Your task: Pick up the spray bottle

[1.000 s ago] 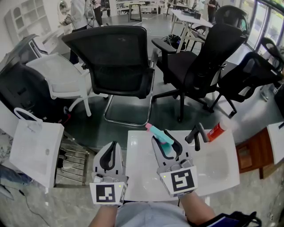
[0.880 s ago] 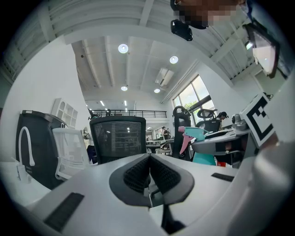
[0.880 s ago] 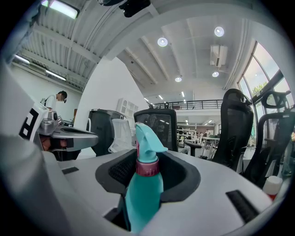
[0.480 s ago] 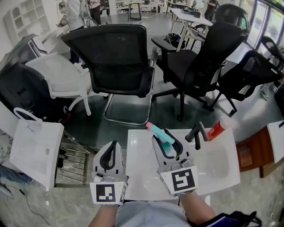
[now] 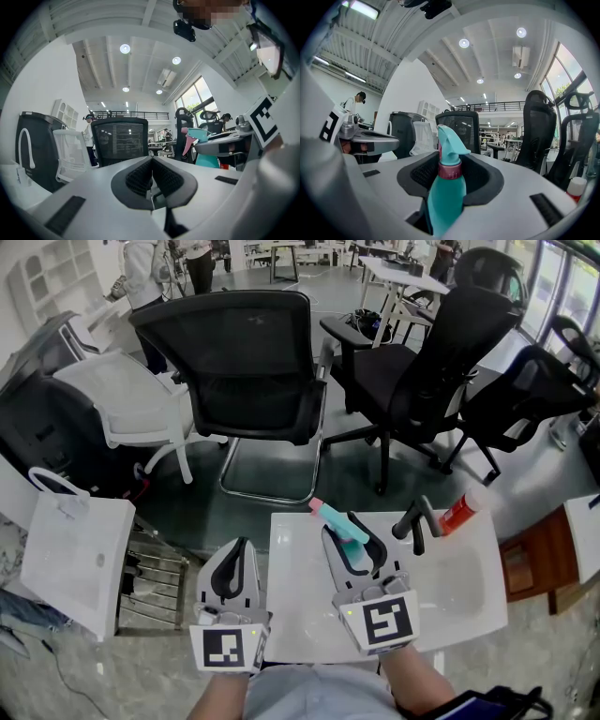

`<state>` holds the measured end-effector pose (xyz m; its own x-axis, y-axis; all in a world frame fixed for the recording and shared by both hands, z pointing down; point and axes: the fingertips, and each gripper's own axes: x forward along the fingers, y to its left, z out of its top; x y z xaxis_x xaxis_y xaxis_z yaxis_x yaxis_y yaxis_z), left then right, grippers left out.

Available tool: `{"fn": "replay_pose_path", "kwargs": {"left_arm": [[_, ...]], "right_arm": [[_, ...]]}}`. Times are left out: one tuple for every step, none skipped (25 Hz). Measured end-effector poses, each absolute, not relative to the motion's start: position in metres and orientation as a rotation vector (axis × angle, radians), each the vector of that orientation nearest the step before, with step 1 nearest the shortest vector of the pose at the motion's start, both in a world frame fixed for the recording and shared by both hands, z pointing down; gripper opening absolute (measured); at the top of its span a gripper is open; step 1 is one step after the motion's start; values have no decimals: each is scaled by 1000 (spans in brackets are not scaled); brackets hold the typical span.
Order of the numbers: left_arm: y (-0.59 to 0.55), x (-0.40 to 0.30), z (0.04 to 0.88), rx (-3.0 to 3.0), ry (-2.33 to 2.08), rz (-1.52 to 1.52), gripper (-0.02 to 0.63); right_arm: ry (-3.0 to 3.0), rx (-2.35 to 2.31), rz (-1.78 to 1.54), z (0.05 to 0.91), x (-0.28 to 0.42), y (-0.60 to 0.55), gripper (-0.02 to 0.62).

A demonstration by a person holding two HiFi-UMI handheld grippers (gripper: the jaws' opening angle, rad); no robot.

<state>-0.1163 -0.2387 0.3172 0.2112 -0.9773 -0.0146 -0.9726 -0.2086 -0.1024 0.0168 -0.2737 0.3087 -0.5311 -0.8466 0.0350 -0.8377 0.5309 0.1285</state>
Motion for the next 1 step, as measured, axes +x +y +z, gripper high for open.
{"fn": "replay_pose_path", "kwargs": {"left_arm": [[-238, -117, 317, -2374, 1919, -82, 18]], "right_arm": [[-2667, 1469, -148, 309, 16, -273, 160]]}}
